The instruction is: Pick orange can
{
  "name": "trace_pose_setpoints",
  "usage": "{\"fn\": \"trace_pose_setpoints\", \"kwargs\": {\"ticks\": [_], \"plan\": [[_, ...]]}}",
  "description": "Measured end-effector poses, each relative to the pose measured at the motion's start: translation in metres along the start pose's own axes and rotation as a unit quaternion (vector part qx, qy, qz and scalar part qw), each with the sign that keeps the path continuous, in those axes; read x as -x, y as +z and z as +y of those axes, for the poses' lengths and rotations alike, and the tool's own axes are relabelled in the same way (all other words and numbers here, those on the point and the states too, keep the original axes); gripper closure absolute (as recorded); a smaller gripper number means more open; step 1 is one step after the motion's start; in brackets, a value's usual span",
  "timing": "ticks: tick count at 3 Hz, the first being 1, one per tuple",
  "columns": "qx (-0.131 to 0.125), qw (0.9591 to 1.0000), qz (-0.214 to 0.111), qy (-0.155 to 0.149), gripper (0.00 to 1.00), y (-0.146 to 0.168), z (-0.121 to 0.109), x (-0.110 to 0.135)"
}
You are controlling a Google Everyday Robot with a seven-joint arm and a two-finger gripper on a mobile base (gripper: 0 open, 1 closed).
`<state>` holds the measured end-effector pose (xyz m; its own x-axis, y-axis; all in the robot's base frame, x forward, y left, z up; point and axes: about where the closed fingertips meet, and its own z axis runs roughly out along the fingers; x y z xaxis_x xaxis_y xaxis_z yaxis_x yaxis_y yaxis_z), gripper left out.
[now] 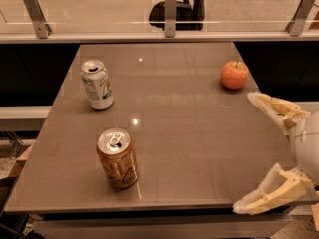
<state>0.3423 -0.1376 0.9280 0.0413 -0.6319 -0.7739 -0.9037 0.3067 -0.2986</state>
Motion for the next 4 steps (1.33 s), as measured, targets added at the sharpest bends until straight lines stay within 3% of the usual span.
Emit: {"fn": "trace_pose_setpoints", "kwargs": {"ticks": [2,4], "plan": [[-0.010,0.9981,-0.061,0.005,0.00,0.033,0.019,-0.012],[-0.016,0.9884,-0.124,0.087,0.00,0.060,0.021,-0.020]]}}
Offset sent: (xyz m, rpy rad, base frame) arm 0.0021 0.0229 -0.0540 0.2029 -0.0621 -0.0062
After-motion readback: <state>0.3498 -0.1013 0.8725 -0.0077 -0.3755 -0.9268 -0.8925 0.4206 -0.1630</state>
